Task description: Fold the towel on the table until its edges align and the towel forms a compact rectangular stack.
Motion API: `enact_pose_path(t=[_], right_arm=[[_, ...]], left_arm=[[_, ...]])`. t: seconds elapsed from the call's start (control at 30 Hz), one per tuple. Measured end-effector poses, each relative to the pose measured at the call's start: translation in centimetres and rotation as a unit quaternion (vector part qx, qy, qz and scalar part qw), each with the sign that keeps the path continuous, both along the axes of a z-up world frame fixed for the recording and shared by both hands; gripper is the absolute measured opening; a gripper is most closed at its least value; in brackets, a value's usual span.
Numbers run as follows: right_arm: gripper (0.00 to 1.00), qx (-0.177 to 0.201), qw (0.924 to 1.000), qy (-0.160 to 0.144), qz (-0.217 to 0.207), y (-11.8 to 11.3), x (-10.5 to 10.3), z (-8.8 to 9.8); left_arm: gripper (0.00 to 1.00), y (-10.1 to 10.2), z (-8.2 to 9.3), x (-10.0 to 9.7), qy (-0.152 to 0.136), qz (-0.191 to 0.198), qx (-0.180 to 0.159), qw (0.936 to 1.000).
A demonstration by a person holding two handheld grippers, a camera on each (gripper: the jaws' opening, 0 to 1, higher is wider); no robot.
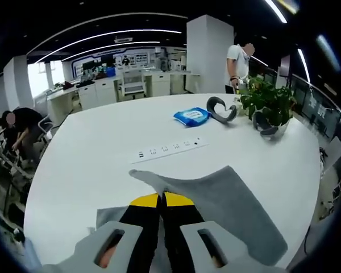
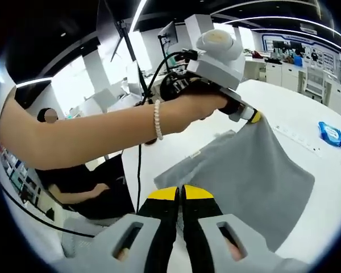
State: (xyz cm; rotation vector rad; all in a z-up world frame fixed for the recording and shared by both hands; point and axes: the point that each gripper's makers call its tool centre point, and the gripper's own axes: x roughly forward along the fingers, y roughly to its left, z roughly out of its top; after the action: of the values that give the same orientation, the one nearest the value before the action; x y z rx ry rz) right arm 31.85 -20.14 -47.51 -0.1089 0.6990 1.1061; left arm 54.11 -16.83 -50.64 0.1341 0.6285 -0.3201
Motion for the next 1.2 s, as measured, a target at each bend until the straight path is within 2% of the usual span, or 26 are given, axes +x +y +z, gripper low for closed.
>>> enact_pose_path(t=[0.4,0.77,1.2], right_arm=[[0.00,0.008,0.9998,-0.002,0.020,2.2,-0.3,-0.3],[0.00,0.009,0.9984,-0.012,0.053,5.2,-0.8,-0.9],[0.00,0.030,0.9969,0.008,0.073,8.0,-0.9,-1.8]], left_arm=[[0.01,2.7,-0.2,-0.5,0.000,0.014,0.019,0.9997],[0.01,5.0,-0.3,-0.6,-0.001,0.023,0.032,0.9992],[0.01,8.1,-1.0,-0.6,0.008,0.038,0.044,0.9983]])
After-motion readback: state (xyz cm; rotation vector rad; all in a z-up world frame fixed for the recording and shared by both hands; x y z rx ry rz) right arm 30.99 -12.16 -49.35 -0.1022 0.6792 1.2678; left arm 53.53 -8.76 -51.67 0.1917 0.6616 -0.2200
